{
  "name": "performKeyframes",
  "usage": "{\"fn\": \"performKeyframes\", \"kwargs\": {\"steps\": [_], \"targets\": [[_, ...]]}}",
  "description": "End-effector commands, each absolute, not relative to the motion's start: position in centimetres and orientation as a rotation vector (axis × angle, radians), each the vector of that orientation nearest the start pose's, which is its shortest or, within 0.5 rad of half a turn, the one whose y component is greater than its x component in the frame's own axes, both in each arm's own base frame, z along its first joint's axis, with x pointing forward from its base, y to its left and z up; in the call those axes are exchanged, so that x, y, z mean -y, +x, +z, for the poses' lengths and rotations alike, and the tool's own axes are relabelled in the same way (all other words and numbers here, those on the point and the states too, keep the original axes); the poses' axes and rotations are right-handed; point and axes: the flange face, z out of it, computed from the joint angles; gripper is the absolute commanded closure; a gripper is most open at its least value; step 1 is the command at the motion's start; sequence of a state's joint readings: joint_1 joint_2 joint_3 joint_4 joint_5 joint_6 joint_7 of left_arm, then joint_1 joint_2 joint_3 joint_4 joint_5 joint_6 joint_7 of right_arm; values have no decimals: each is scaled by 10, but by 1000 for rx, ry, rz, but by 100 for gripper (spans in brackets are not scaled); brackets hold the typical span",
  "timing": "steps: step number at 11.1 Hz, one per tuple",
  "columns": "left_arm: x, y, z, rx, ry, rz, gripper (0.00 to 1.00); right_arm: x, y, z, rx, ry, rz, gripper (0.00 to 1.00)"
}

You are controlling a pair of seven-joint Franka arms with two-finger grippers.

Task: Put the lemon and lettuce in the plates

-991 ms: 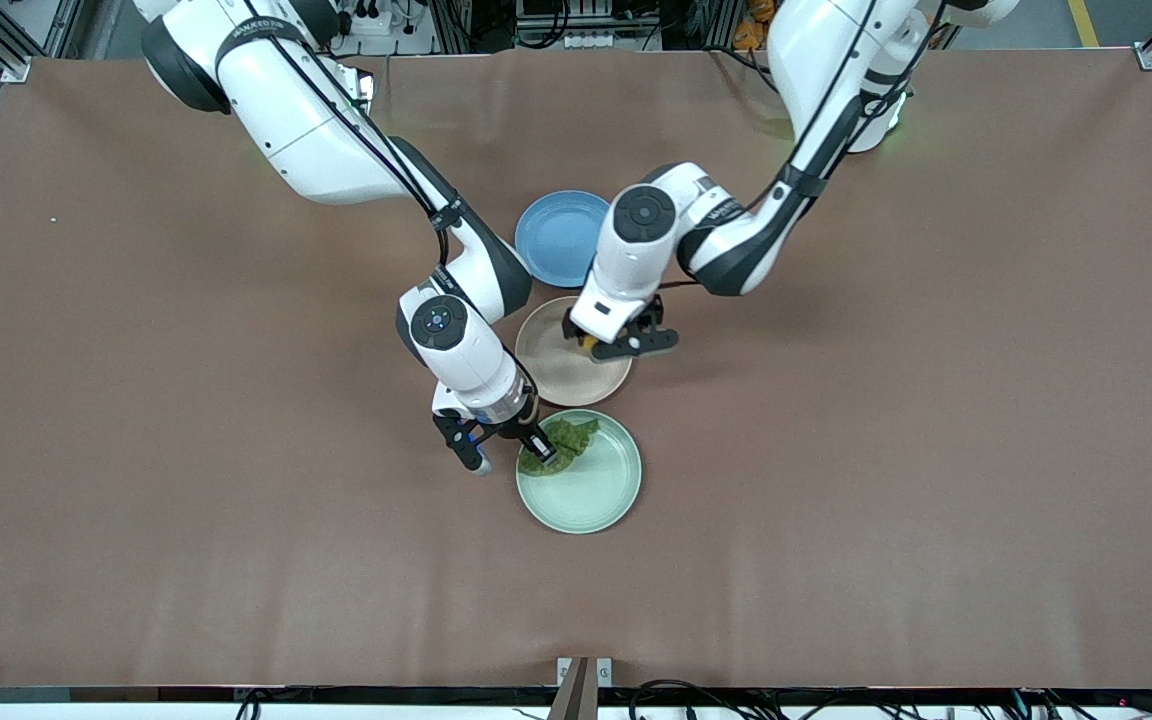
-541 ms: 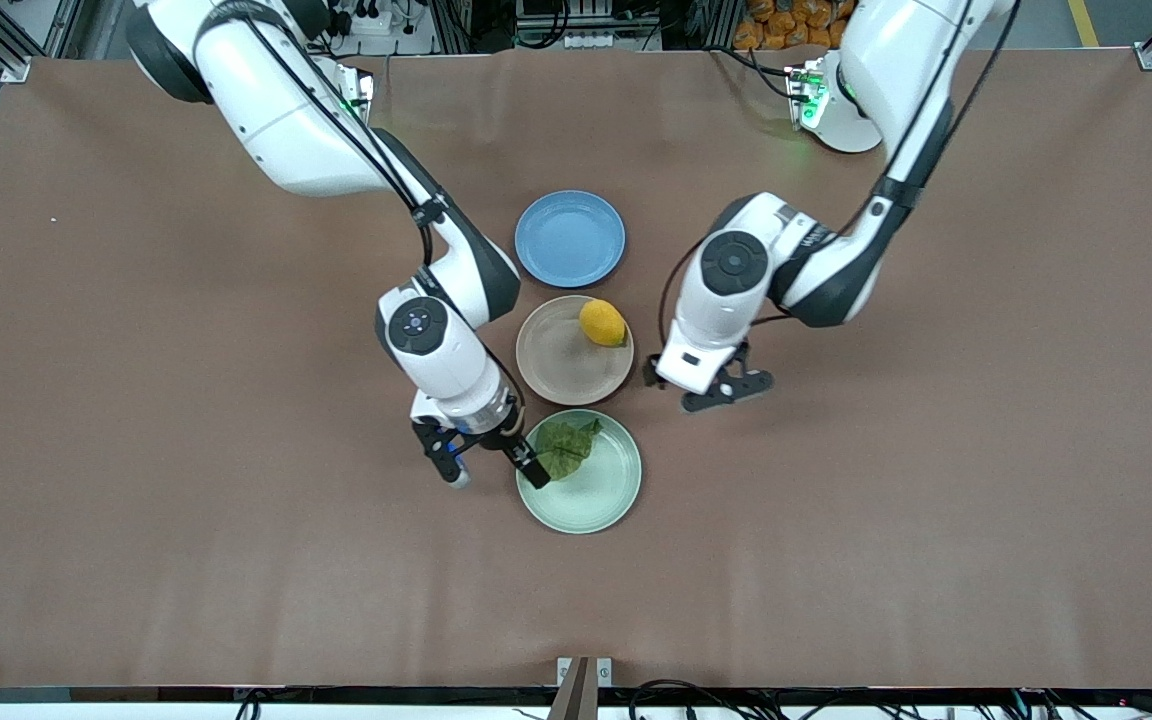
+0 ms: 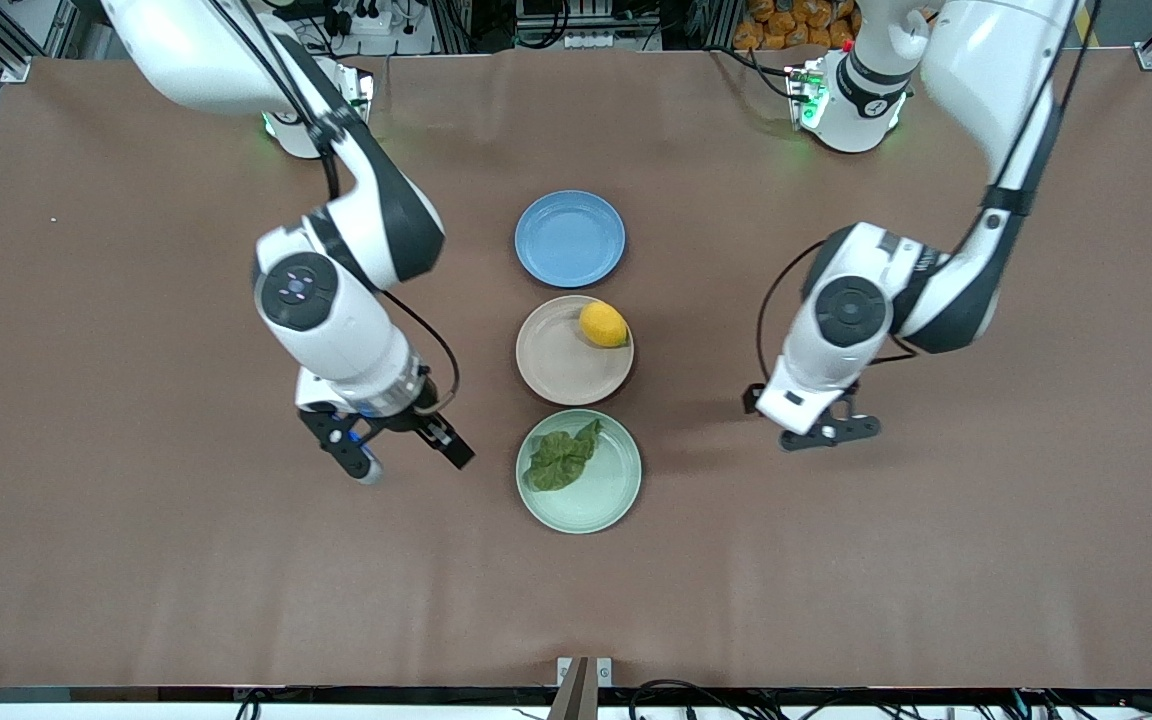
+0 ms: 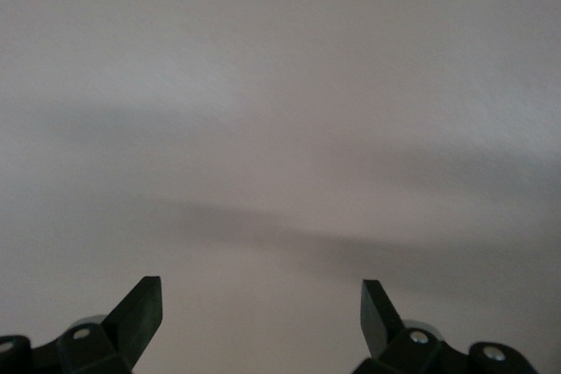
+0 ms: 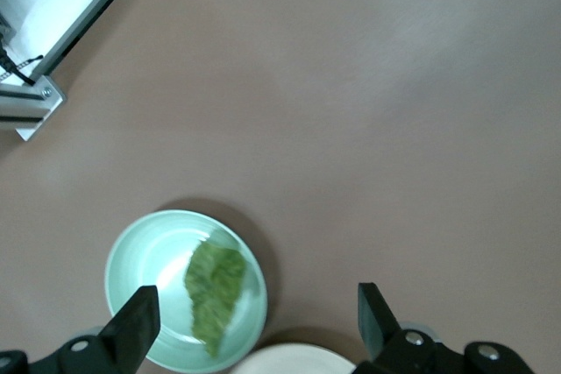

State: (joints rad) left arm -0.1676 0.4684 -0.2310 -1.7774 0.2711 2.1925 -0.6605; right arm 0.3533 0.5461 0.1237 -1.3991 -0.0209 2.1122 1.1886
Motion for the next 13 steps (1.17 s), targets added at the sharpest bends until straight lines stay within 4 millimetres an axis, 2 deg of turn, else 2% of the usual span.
{"fn": "performKeyframes", "kwargs": {"steps": [1, 3, 7, 9, 10, 12, 13], "targets": [[192, 613, 335, 128, -2996, -44, 0, -274, 631, 458, -823, -2970, -39, 0], [174, 613, 346, 52, -2988, 4, 0, -226, 620, 490, -651, -3077, 73, 0], [124, 598, 401, -81, -3077, 80, 0, -123, 595, 527, -510, -3134, 168, 0], [120, 577, 439, -88, -3077, 15, 0, -78, 583, 543, -467, -3144, 229, 0], [118, 573, 458, -75, -3077, -23, 0, -53, 580, 549, -380, -3148, 246, 0], [109, 569, 484, -30, -3112, -60, 0, -18, 571, 559, -255, -3150, 238, 0], [106, 566, 502, -21, -3117, -104, 0, -7, 566, 561, -212, -3151, 234, 0]]}}
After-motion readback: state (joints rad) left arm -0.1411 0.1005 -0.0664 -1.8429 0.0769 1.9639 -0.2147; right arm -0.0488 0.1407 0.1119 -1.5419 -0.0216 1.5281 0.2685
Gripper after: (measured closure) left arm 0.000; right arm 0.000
